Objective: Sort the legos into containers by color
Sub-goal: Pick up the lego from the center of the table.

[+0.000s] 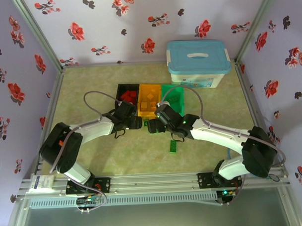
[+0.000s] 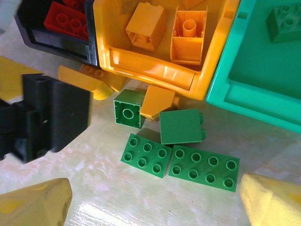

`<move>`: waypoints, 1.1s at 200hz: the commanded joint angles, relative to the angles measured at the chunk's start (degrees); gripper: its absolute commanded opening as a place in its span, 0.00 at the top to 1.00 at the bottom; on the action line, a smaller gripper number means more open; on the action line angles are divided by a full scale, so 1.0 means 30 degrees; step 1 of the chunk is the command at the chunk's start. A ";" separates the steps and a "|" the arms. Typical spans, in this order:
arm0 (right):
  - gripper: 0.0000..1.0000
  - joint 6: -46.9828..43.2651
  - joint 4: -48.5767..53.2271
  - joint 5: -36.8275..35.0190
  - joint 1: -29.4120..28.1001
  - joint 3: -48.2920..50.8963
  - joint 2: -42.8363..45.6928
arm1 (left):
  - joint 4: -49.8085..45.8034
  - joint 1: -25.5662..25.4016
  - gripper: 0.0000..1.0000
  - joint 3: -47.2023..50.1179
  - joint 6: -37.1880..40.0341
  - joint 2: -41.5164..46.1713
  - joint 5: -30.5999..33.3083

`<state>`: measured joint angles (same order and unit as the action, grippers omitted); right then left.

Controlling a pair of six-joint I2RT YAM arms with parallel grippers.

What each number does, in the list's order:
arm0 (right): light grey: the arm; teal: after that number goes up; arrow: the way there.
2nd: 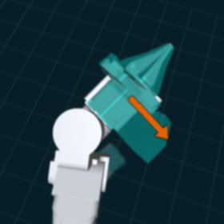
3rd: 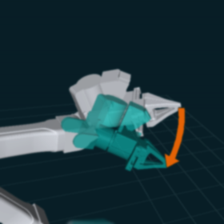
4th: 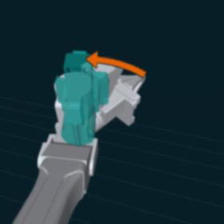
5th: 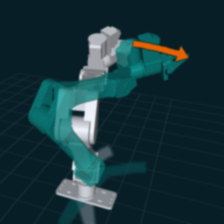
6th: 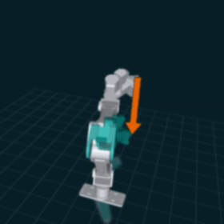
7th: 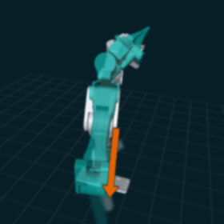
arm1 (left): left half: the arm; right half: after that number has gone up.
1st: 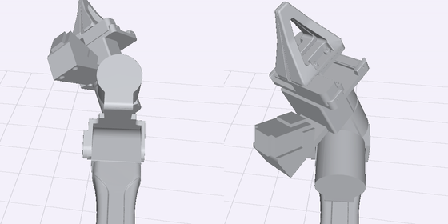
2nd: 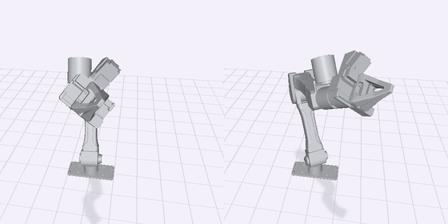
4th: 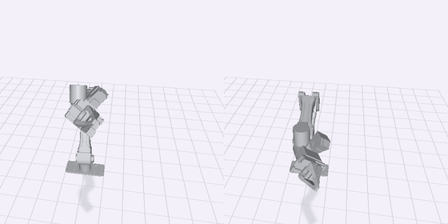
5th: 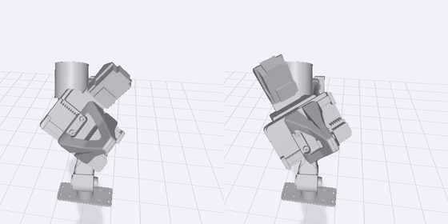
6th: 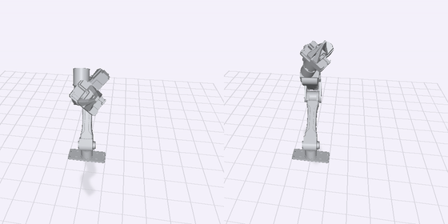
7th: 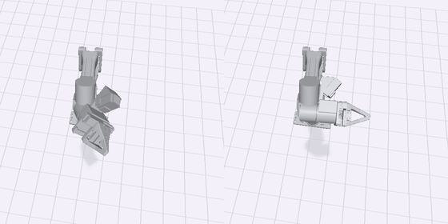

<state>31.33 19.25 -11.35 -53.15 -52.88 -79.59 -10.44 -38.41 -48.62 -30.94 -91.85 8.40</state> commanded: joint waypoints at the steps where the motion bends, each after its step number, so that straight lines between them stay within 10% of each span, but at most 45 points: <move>1: 0.07 0.0474 -0.0004 -0.0883 -0.0016 0.0535 0.0873 | 0.0295 0.0163 0.12 -0.1223 0.0472 -0.1091 -0.0248; 101: 0.07 0.0620 0.0031 -0.1807 0.0027 0.1668 0.2085 | -0.1229 0.0291 0.30 -0.3321 0.0881 -0.3435 0.0070; 220: 0.08 0.0863 -0.0175 -0.1898 0.0109 0.2423 0.3254 | -0.2439 -0.0355 0.52 -0.2765 0.0603 0.1704 0.0667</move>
<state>32.45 19.25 -15.11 -53.15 -46.70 -71.48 -15.70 -39.38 -55.66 -29.67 -90.80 9.02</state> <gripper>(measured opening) 0.923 0.625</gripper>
